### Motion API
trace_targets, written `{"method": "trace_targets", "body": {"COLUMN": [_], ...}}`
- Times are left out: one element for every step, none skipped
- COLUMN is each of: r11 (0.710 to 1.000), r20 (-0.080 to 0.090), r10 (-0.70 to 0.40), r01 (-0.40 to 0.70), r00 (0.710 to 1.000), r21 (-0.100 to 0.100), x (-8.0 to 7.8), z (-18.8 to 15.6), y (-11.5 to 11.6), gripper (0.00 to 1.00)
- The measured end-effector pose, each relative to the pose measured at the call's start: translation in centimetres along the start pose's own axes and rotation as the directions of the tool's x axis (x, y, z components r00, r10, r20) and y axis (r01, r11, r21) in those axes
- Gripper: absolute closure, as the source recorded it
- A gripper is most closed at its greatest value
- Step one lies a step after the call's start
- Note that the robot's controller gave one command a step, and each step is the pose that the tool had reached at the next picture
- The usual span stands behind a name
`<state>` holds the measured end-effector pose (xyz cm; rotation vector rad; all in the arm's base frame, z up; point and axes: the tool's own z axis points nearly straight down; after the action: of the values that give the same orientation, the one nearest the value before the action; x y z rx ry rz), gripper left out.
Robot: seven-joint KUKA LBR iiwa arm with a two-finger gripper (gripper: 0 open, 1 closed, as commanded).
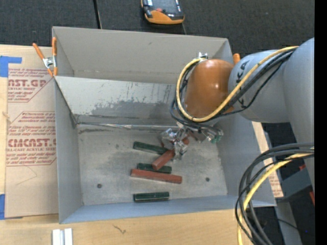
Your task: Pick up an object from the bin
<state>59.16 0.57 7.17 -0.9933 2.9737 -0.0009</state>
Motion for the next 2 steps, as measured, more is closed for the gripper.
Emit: {"method": "trace_targets", "body": {"r11": [1.0,1.0], "r20": [0.0,-0.002], "r10": [0.0,0.0], "r01": [0.0,0.0], "r00": [1.0,1.0], "r21": [0.0,-0.001], "x": [-0.01,0.01], "z": [-0.05,-0.24], "y": [0.0,0.03], "gripper": [1.0,1.0]}}
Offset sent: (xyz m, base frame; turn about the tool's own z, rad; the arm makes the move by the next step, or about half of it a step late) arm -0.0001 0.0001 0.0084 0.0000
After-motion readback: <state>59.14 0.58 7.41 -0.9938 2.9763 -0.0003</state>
